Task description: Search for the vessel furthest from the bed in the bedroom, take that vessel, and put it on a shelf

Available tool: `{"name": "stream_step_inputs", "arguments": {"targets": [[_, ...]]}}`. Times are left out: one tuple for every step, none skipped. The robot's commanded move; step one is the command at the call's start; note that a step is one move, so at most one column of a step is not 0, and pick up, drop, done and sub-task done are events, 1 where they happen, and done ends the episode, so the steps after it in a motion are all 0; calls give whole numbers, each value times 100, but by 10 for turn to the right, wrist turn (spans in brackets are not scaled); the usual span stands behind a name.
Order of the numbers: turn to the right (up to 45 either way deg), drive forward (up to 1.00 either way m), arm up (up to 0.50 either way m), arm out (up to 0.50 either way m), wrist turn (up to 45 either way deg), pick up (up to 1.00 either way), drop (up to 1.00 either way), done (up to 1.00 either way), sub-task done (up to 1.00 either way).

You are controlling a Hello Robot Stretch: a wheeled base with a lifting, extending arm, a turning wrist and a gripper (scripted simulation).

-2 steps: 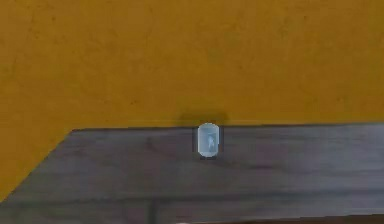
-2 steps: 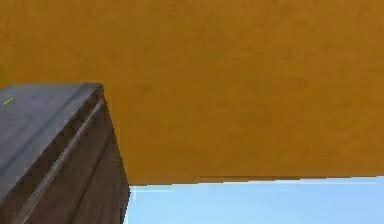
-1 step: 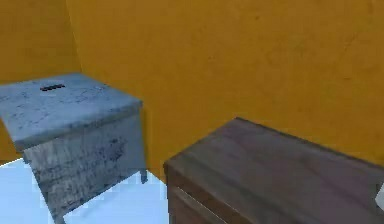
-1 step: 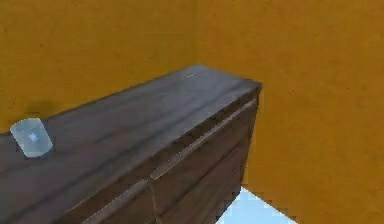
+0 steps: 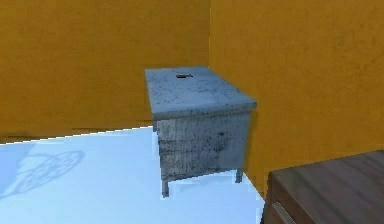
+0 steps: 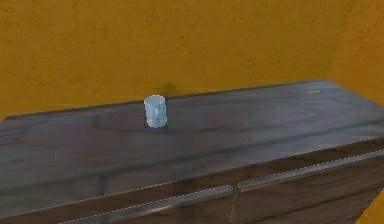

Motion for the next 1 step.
{"name": "stream_step_inputs", "arguments": {"targets": [[0, 0, 50, 0, 0, 0, 0, 0, 0]]}}
